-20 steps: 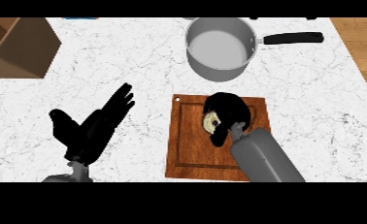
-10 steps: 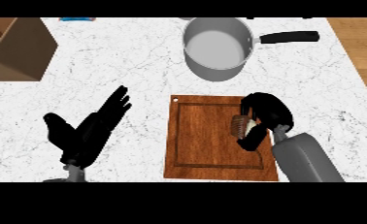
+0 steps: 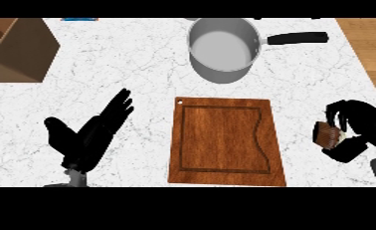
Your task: Pick the cupcake from the cutting board and place it in the pot
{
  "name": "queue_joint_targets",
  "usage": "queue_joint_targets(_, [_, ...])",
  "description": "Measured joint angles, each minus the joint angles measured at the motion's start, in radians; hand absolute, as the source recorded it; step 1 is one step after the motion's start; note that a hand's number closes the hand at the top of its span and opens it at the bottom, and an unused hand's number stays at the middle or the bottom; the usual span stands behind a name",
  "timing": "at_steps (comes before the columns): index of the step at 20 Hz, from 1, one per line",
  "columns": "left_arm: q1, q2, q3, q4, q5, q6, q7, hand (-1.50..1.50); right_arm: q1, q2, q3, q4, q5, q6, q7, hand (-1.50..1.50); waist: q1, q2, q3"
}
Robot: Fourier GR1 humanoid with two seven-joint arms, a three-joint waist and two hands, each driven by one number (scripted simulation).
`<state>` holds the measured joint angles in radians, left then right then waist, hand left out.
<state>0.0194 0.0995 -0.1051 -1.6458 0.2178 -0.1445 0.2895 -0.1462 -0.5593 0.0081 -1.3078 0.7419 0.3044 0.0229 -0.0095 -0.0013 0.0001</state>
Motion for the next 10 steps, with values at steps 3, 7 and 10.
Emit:
queue_joint_targets(3, [0.005,-0.01,-0.01,-0.009,-0.01,0.01,0.003,0.0,0.013,-0.024,-0.057,-0.055,0.01,-0.061,0.017,1.5,-0.001,-0.001,0.0])
queue_joint_targets(7, [0.02,-0.009,-0.011,-0.033,-0.009,0.01,0.013,0.0,0.019,-0.069,-0.161,-0.172,-0.05,-0.058,0.031,1.5,-0.004,-0.004,-0.001])
queue_joint_targets(10, [0.011,-0.015,-0.014,-0.023,-0.02,0.018,0.013,0.0,0.019,-0.085,-0.225,-0.264,-0.11,-0.039,0.023,1.5,-0.006,-0.004,-0.001])
